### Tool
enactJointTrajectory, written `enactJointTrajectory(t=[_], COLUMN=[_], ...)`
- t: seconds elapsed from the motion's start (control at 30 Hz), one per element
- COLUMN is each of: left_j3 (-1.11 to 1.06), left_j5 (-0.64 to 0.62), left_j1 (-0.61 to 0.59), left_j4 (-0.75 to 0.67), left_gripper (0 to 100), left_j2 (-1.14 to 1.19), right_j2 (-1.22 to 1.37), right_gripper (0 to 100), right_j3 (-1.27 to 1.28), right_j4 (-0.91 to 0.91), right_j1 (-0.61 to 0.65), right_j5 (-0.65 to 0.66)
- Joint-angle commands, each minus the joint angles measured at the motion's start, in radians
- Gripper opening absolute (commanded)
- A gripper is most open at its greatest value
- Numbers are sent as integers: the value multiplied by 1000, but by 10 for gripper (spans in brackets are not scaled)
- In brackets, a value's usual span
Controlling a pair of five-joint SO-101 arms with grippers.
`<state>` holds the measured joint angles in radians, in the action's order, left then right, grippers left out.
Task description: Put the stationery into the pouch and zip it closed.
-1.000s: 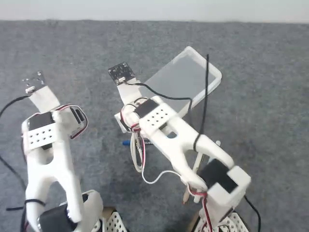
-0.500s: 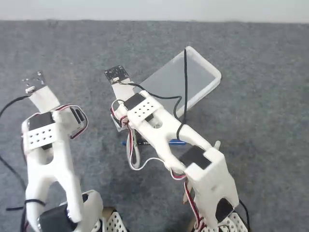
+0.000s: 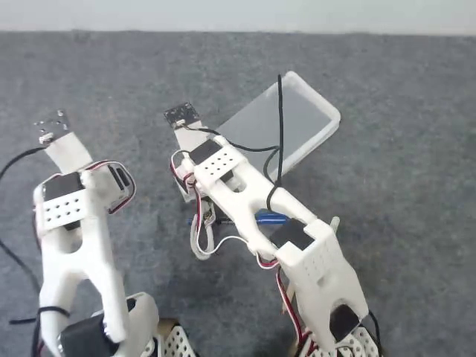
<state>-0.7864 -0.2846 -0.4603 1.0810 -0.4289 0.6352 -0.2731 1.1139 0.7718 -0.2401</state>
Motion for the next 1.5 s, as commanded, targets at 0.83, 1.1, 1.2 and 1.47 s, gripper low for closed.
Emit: enactJointTrajectory(t=[0.83, 1.1, 1.2, 1.47], left_j3=[4, 4, 8, 128], left_j5=[58, 60, 89, 149], left_j1=[2, 8, 49, 201], left_j4=[-17, -17, 2, 126], left_gripper=[148, 148, 148, 157], left_j2=[-49, -55, -57, -57], right_j2=[-426, -728, -834, -1159], right_gripper=[6, 6, 6, 6], right_j3=[72, 373, 454, 706], right_j4=[410, 254, 220, 48], right_j1=[-36, -50, -71, -151], right_j5=[124, 126, 123, 120])
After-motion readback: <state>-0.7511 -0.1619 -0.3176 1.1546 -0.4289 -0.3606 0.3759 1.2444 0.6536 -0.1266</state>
